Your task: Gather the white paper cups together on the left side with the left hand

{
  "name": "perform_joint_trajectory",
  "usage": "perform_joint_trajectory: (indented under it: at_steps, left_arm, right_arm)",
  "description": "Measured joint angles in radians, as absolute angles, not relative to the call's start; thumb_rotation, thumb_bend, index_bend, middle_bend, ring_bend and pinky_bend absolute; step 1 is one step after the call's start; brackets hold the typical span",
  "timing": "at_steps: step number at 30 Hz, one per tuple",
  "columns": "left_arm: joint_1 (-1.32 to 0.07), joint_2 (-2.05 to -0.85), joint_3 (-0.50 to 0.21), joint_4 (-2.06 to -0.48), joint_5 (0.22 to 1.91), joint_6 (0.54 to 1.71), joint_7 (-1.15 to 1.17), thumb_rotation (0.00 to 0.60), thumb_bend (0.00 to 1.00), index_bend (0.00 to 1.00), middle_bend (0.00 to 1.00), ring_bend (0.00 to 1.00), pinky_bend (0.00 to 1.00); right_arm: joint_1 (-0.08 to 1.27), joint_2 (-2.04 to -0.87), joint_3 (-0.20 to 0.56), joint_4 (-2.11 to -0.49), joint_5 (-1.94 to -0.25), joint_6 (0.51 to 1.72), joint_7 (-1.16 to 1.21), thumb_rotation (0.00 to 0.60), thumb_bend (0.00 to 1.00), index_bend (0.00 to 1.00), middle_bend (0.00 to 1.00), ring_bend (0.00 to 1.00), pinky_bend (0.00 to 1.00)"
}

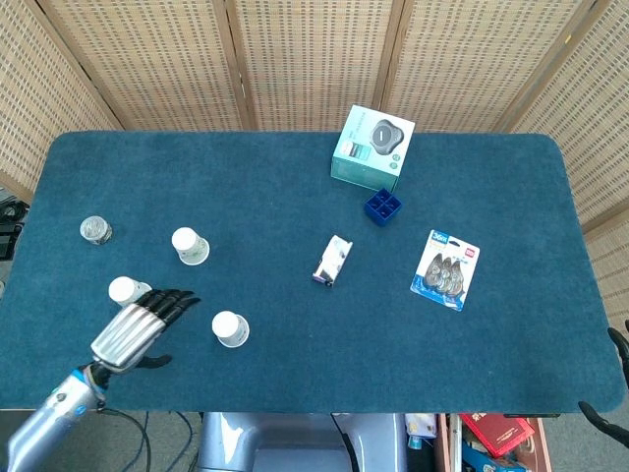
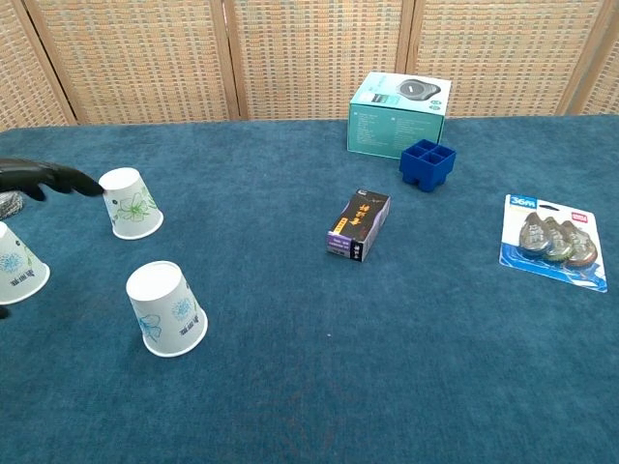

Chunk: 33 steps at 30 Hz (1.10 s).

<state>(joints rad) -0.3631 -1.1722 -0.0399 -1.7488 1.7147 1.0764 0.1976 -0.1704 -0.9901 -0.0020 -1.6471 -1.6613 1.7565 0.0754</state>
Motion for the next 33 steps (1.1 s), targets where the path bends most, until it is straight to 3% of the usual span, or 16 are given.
perform_joint_trajectory:
  at_steps: [9,33]
  left_arm:
    - [-0.452,-1.358,-0.084,-1.68,1.598,0.994,0.378,0.6,0.09,0.28,0.29,0.27,0.28]
    - [-0.516,-1.497,-0.084,-1.637,1.435,1.0,0.574,0.6,0.09,0.49,0.48,0.43,0.38]
  right_arm:
    - [-0.165,-0.981,0.002,-1.647,-1.645,1.746,0.106,0.6,0.0,0.0,0.0,0.0,0.0]
    - [-0.164,-0.962,0.005,-1.644,-1.631,1.743,0.159,0.6,0.0,0.0,0.0,0.0,0.0]
